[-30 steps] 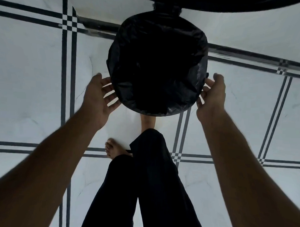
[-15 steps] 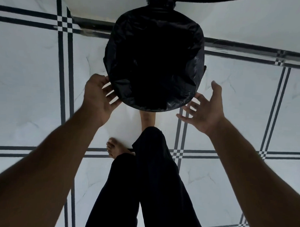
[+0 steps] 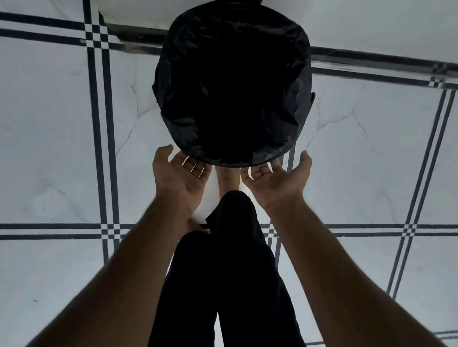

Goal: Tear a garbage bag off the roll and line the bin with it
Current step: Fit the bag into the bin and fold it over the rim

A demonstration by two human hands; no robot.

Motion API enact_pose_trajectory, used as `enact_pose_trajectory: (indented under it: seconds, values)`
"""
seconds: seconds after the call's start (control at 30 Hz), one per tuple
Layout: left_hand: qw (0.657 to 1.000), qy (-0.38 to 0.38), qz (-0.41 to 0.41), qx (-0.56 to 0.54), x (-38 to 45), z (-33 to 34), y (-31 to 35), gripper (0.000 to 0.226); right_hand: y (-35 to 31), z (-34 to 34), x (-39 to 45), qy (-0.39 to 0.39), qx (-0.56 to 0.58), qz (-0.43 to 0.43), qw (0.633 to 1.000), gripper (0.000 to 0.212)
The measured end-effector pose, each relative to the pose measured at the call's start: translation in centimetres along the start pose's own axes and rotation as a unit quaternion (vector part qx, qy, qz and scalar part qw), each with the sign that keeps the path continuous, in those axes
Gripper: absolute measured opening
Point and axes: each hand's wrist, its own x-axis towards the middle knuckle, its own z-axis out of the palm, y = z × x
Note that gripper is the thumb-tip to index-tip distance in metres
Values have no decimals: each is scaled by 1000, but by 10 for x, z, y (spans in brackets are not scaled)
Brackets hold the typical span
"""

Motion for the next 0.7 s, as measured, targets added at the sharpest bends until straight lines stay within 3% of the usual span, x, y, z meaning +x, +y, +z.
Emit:
enact_pose_trajectory:
  seconds: [0.17,0.3,0.4,0.47,0.53,0.57,0.7]
  values:
    - [1000,-1,11,-23,10,-1,-3,52,1,15,1,49,13,-11,999,64]
    - [1000,-2,16,20,11,-4,-5,64,-4,13,0,82,-8,-16,997,57]
    - [982,88,82,148,5,5,2,61,-10,16,-10,175,-161,-134,962,33]
    - [935,143,170,276,-7,13,13,45,-21,29,-30,193,-227,-270,916,17]
    - [909,114,260,305,-29,31,30,25,-38,50,-61,128,-248,-343,897,10]
    - [907,81,294,290,-40,43,41,20,-47,63,-77,84,-238,-358,899,17]
    - [854,-28,424,301,-94,101,84,45,-80,110,-132,-88,-211,-345,910,30]
